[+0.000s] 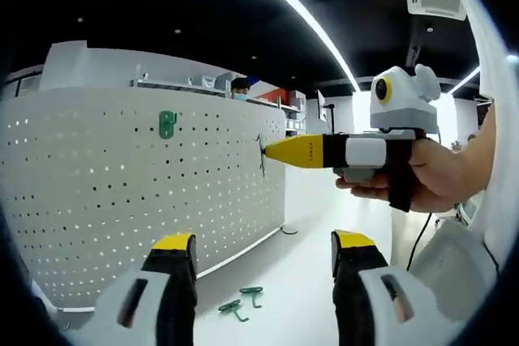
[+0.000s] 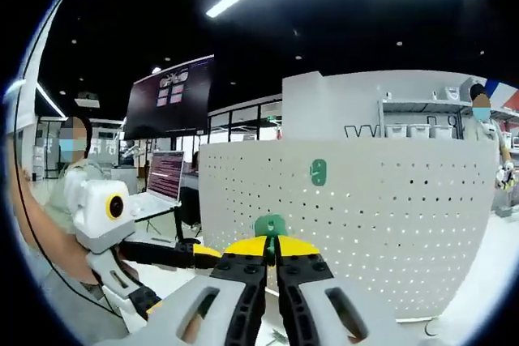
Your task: Insert the hook assembly into the mounting plate slot until the hook locks in place.
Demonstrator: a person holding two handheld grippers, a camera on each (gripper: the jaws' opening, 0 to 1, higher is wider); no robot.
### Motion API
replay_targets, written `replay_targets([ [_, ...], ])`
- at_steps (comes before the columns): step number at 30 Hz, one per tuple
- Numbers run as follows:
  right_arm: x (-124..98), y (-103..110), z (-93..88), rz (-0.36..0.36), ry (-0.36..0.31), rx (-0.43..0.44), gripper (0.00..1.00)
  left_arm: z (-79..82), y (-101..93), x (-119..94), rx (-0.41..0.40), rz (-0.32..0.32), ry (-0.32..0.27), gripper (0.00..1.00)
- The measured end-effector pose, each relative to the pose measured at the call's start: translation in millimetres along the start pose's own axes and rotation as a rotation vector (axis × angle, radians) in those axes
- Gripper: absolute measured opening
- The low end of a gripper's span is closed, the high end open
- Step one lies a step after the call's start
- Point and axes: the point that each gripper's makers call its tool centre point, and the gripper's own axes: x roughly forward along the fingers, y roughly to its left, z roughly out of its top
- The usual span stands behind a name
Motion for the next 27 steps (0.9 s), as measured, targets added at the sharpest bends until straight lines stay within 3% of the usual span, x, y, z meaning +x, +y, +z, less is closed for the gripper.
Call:
replay_targets([
  [11,13,-33,9.5,-0.107,-0.003,0.032,0.01,-16.2,12.0,-26,-0.033,0.053,0.013,0.68],
  [27,31,-55,22.3,-0.174,-0.005,0.023,0.01,-34.8,20.4,-53,-0.062,0.112,0.033,0.68],
])
